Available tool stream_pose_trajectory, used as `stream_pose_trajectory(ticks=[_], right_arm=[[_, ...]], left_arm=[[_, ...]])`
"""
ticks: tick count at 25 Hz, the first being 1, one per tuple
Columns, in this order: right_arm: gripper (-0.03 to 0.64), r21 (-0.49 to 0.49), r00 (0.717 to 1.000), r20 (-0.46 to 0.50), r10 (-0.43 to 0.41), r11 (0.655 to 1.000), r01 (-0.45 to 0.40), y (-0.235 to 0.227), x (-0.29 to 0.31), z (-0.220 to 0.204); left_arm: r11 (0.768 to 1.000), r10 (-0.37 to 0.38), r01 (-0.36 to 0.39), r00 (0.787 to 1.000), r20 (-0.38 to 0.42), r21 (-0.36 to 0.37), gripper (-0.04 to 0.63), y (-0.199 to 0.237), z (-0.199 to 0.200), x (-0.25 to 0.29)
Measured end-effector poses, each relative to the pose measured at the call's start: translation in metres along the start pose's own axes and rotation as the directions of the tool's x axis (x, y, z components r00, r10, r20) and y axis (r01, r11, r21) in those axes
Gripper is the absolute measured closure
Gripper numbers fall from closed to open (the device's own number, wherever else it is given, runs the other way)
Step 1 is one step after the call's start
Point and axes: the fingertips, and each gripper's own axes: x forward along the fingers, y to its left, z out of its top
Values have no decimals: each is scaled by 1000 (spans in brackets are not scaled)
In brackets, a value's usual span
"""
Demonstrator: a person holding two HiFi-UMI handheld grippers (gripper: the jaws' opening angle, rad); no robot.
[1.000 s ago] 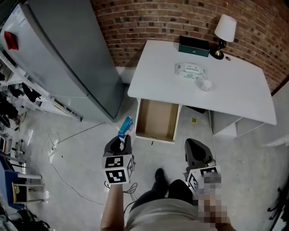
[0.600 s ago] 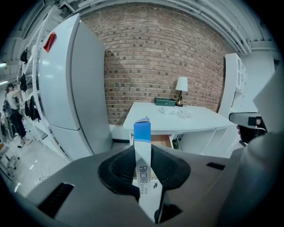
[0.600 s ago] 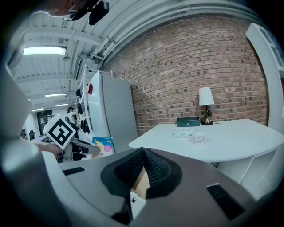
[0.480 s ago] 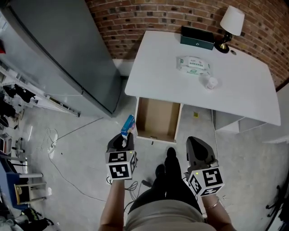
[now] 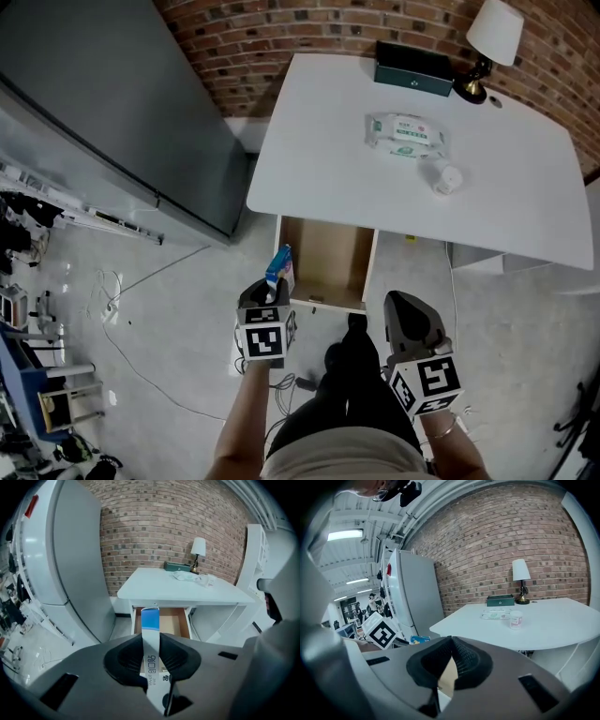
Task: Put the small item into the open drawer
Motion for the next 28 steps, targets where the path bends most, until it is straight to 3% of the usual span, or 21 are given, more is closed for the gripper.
stream_pose_trajectory(ticks=[9,16,28], right_arm=[[609,21,998,-65,5,1000,-4,-24,40,-20],[609,29,992,-120,27,999,-24,-31,66,-42],[609,17,983,-170,73,997,-71,-40,110,-86]], left_arm=[[999,29,-27,990,-141,17,495,6,-31,94],[999,41,-37,971,-234,21,494,5,-57,136],[998,64,-51,949,-309,48,494,11,-80,193]])
